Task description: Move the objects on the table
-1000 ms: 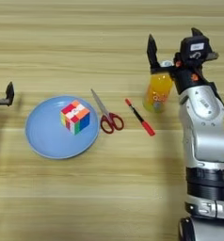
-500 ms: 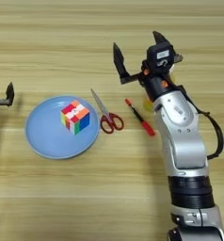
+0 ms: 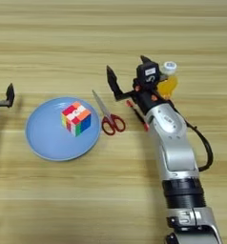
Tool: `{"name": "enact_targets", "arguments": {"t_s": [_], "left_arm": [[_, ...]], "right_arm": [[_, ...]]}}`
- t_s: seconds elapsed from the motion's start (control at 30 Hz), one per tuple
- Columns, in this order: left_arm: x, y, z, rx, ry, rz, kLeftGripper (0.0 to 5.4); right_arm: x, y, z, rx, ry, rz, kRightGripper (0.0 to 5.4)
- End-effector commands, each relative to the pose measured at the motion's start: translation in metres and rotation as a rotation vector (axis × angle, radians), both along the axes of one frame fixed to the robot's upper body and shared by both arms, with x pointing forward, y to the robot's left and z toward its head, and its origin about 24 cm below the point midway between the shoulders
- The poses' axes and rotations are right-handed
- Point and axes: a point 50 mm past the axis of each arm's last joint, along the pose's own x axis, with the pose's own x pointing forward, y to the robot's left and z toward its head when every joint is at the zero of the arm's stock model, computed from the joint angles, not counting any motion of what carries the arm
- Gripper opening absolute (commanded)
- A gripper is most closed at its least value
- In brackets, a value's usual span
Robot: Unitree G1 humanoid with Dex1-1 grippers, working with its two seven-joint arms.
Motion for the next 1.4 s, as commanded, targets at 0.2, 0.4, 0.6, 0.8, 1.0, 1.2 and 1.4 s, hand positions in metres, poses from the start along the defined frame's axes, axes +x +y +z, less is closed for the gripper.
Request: {"name": "enact_targets", "arguments": {"t_s": [0.2, 0.4, 0.6, 0.8, 1.0, 1.2, 1.4], "left_arm": [[0.002, -0.001, 0.003, 0.010, -0.006, -0.005, 5.40], [0.001, -0.003, 0.008, 0.014, -0.048, -0.025, 5.40], [-0.001, -0.010, 0.019, 0.021, -0.130, -0.076, 5.40], [-0.002, -0.017, 0.026, 0.023, -0.183, -0.130, 5.40], [-0.004, -0.025, 0.026, 0.004, -0.187, -0.206, 5.40], [-0.015, -0.053, 0.019, 0.006, -0.142, -0.434, 5.40], [-0.020, -0.069, 0.016, 0.025, -0.127, -0.525, 5.40]], "right_arm": [[0.004, 0.007, -0.005, 0.000, 0.022, 0.045, 5.37], [0.010, 0.005, -0.020, 0.010, 0.080, 0.018, 5.37], [0.017, 0.002, -0.031, 0.006, 0.092, -0.013, 5.37], [0.021, 0.006, -0.041, 0.000, 0.110, 0.004, 5.37], [0.023, 0.007, -0.049, -0.012, 0.137, 0.007, 5.37], [0.024, 0.007, -0.050, -0.012, 0.136, 0.004, 5.37], [0.025, 0.009, -0.050, -0.013, 0.136, 0.002, 5.37]]}}
